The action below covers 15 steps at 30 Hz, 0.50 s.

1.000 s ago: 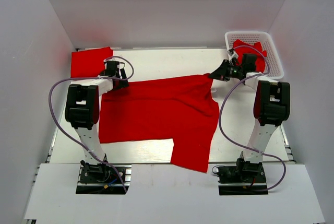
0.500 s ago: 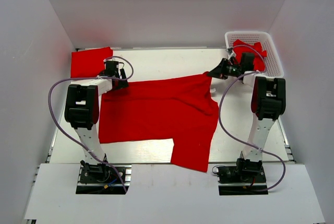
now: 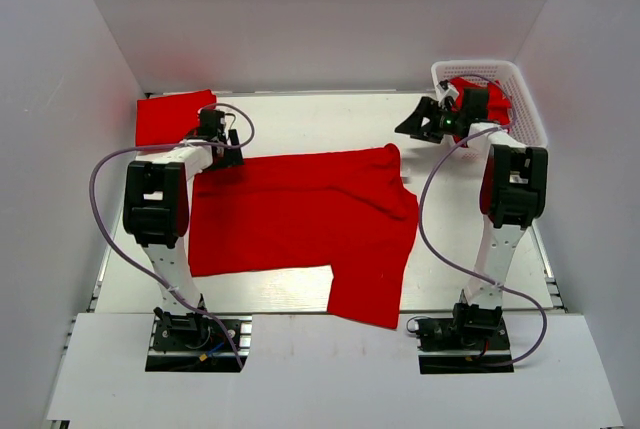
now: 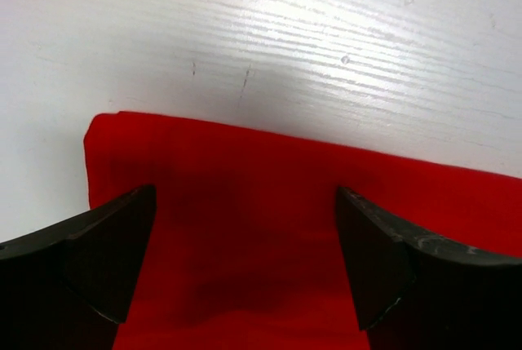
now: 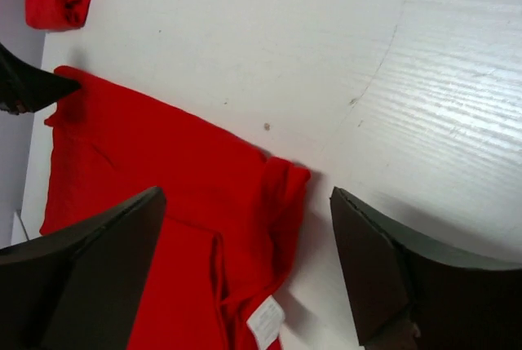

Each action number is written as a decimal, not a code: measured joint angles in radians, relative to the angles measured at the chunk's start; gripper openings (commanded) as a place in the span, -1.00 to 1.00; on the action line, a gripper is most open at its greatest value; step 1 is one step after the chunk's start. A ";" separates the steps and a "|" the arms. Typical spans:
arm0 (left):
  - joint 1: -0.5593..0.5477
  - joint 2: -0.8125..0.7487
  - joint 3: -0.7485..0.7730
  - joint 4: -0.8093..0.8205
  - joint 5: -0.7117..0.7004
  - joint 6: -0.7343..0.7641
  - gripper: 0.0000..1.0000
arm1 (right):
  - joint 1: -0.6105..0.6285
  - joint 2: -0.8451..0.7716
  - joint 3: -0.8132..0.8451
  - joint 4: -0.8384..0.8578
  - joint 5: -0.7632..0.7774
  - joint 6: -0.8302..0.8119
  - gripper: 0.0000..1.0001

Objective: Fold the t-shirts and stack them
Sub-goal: Fold the flattened tshirt in 1/3 of the way

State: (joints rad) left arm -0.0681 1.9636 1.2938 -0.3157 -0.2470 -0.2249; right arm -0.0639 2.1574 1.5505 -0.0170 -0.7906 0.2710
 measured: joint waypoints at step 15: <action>-0.006 -0.130 0.013 -0.021 0.002 0.018 1.00 | 0.204 -0.137 -0.011 -0.230 0.226 -0.171 0.81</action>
State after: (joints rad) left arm -0.0738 1.8339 1.3064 -0.3363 -0.2447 -0.2070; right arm 0.1398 2.0201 1.5398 -0.2474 -0.5644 0.0998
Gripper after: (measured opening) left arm 0.996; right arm 0.902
